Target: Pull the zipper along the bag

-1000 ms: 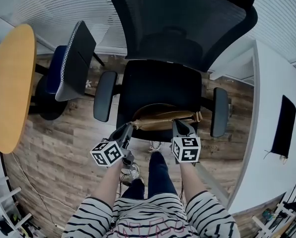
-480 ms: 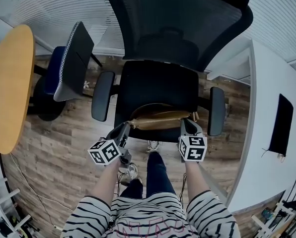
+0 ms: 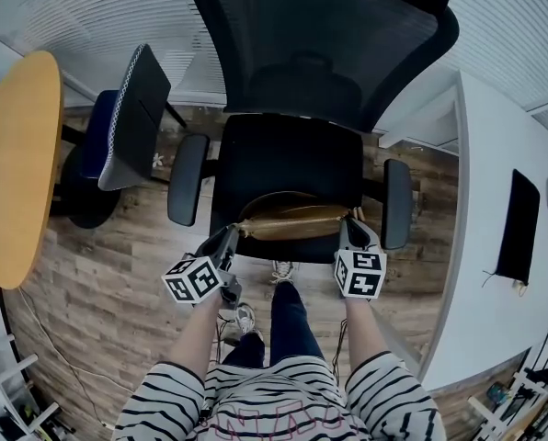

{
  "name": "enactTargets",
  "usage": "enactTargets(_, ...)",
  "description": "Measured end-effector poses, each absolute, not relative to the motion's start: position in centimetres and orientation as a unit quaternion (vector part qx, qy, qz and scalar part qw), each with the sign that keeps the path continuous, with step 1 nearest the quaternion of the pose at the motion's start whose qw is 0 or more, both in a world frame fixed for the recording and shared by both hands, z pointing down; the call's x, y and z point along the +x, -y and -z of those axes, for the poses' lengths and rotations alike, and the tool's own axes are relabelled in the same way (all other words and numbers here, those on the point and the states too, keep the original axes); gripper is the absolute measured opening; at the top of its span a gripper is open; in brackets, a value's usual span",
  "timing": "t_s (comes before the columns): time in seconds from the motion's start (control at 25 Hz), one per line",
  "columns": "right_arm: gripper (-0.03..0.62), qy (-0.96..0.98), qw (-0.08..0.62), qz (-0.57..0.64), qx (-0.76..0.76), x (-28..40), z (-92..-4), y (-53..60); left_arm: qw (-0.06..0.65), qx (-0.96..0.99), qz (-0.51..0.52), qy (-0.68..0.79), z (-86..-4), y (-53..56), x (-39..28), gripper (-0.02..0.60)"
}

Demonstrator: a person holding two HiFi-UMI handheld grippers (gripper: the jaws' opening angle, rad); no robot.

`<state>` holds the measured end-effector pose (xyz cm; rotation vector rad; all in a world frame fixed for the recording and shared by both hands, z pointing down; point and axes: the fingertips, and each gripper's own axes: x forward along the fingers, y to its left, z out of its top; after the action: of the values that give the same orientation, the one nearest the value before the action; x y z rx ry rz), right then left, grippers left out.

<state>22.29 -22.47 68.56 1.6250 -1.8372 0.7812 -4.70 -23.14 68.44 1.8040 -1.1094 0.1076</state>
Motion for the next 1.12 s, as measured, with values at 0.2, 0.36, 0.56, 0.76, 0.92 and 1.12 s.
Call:
enactTargets(0.2, 0.038, 0.684, 0.275, -0.293, 0.609, 22.5, -68.4, 22.4, 0.485, 0.744, -0.051, 0.458, -68.6, 23.1, -4.8, 0.044)
enactTargets(0.36, 0.040, 0.680, 0.265, -0.294, 0.617, 22.5, -68.5, 22.4, 0.485, 0.739, -0.058, 0.464, -68.9, 23.1, -4.9, 0.046)
enactTargets(0.56, 0.040, 0.673, 0.235, -0.310, 0.629, 22.8, -68.3, 22.1, 0.476, 0.736, -0.080, 0.474, -68.9, 23.2, -4.7, 0.048)
enactTargets(0.76, 0.079, 0.650, 0.213, -0.323, 0.654, 24.2, -67.7, 21.0, 0.475, 0.730, -0.094, 0.483, -68.6, 22.8, -5.4, 0.091)
enactTargets(0.92, 0.092, 0.636, 0.197, -0.328, 0.670, 25.4, -66.4, 19.6, 0.471, 0.729, -0.101, 0.486, -68.0, 22.1, -6.3, 0.129)
enactTargets(1.12, 0.092, 0.639, 0.182, -0.320, 0.675, 25.5, -64.1, 17.0, 0.450, 0.746, -0.101, 0.480, -65.4, 20.2, -7.1, 0.129)
